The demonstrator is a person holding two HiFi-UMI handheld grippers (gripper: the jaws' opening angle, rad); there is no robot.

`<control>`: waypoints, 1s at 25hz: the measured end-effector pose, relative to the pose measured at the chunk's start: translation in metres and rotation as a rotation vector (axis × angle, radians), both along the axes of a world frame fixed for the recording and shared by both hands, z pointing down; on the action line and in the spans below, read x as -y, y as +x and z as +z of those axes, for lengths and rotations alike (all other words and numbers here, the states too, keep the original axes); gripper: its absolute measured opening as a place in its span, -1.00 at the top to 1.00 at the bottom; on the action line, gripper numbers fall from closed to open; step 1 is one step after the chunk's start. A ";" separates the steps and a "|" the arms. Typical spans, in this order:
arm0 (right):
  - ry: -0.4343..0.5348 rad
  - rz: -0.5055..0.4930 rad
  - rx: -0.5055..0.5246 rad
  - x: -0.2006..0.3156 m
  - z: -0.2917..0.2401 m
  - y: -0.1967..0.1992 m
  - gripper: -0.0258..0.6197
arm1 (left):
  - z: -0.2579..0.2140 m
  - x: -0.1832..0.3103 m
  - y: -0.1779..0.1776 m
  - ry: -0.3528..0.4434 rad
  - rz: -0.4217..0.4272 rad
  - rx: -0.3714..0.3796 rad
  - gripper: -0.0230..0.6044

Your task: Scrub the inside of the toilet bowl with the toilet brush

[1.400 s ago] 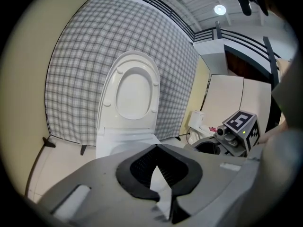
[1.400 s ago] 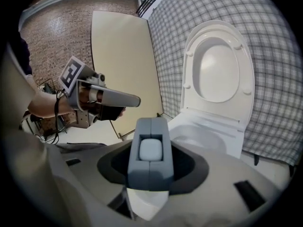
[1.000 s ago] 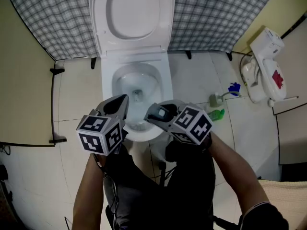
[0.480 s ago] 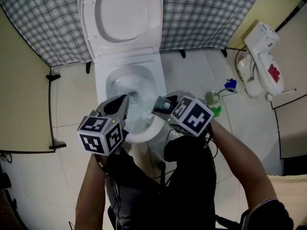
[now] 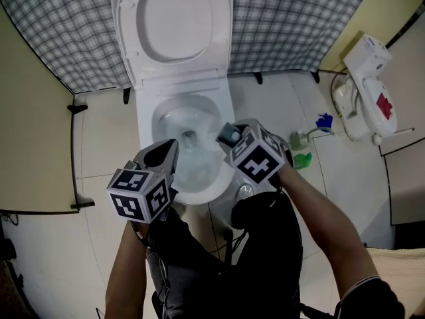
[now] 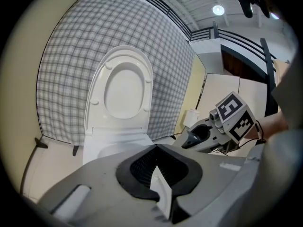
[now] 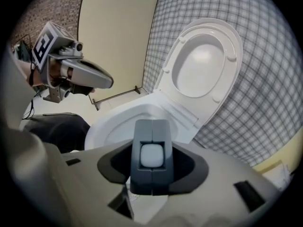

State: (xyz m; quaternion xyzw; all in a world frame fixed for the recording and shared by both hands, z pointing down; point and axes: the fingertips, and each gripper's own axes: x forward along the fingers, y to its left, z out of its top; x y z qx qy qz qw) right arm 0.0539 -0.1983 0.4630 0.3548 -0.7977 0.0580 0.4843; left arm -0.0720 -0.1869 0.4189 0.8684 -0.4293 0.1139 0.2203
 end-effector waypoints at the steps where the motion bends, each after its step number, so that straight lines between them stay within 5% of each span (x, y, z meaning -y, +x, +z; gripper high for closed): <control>1: 0.016 0.010 -0.005 0.006 0.001 0.001 0.29 | 0.002 0.001 -0.002 -0.002 -0.001 0.002 0.90; 14: 0.204 0.214 0.180 0.062 0.013 0.007 0.29 | 0.017 -0.001 -0.025 -0.031 -0.020 0.031 0.89; 25: 0.315 0.205 0.386 0.098 0.000 -0.038 0.29 | 0.024 0.001 -0.032 -0.044 -0.017 0.028 0.89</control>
